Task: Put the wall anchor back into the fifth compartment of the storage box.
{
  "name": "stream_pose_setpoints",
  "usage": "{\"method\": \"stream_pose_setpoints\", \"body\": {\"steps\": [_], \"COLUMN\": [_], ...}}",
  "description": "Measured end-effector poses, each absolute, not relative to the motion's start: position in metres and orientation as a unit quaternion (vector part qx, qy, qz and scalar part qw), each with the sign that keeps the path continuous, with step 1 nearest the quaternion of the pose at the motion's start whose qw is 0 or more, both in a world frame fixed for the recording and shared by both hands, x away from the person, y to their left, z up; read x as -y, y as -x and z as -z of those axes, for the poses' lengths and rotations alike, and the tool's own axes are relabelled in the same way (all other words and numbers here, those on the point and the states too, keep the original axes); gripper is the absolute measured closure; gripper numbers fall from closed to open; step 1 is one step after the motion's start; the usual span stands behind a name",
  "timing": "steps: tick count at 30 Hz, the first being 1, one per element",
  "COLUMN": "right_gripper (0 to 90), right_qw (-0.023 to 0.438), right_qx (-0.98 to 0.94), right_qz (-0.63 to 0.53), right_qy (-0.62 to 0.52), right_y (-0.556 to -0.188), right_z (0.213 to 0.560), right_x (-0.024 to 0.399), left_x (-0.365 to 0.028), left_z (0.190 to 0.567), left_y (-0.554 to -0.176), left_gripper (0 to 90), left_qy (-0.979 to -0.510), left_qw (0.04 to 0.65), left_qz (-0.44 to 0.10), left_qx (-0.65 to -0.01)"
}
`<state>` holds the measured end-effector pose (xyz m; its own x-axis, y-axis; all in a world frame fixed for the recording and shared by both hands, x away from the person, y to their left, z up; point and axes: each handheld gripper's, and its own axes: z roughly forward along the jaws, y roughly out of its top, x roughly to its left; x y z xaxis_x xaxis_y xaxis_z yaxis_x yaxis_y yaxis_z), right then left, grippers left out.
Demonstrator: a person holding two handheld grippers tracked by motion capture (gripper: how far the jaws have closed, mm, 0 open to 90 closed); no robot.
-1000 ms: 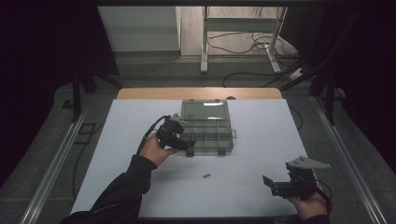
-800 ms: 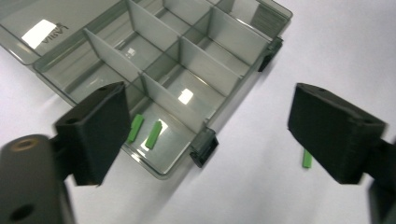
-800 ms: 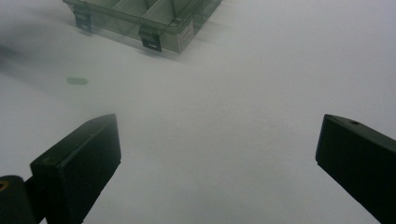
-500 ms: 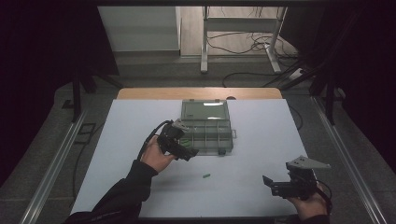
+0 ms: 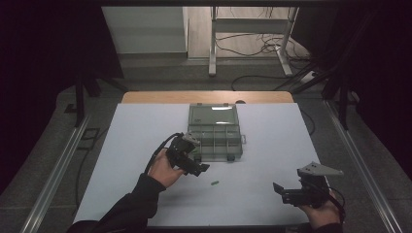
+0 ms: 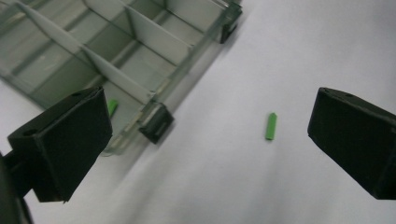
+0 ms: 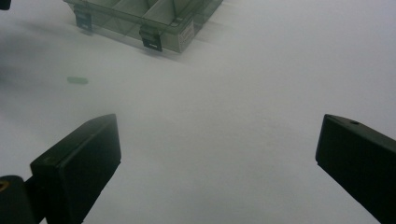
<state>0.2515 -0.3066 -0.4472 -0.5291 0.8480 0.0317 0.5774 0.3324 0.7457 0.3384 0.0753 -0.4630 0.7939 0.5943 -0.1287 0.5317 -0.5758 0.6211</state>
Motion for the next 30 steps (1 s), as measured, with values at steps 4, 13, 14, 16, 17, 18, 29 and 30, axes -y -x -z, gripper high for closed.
{"method": "stream_pose_setpoints", "body": {"steps": [4,13,14,16,17,18,29,30], "right_gripper": [0.5,0.5,0.5,0.5,0.5,0.5,0.5,0.5], "right_qw": [0.185,0.185,0.185,0.185,0.185,0.185,0.185,0.185], "right_qx": [-0.795,-0.796,-0.796,-0.796,-0.796,-0.796,-0.797,-0.797], "right_qz": [-0.364,-0.363,-0.363,-0.363,-0.364,-0.364,-0.362,-0.362], "right_qy": [-0.448,-0.448,-0.448,-0.448,-0.447,-0.447,-0.447,-0.447], "right_y": [-0.252,-0.252,-0.252,-0.252,-0.252,-0.252,-0.252,-0.252], "right_z": [0.447,0.447,0.447,0.447,0.447,0.447,0.448,0.448], "right_x": [0.307,0.307,0.307,0.307,0.307,0.307,0.307,0.307], "left_x": [-0.066,-0.046,-0.045,-0.043,-0.042,-0.041,-0.027,-0.025], "left_z": [0.469,0.489,0.490,0.493,0.494,0.496,0.507,0.508], "left_y": [-0.336,-0.331,-0.331,-0.330,-0.330,-0.329,-0.324,-0.323], "left_gripper": [0.7,7.4,10.4,18.9,22.5,27.2,68.0,69.9], "left_qy": [-0.893,-0.913,-0.916,-0.919,-0.920,-0.921,-0.935,-0.935], "left_qw": [0.327,0.294,0.289,0.285,0.285,0.286,0.264,0.264], "left_qz": [-0.041,-0.033,-0.035,-0.031,-0.027,-0.021,0.005,0.007], "left_qx": [-0.308,-0.282,-0.275,-0.270,-0.268,-0.264,-0.237,-0.235]}}
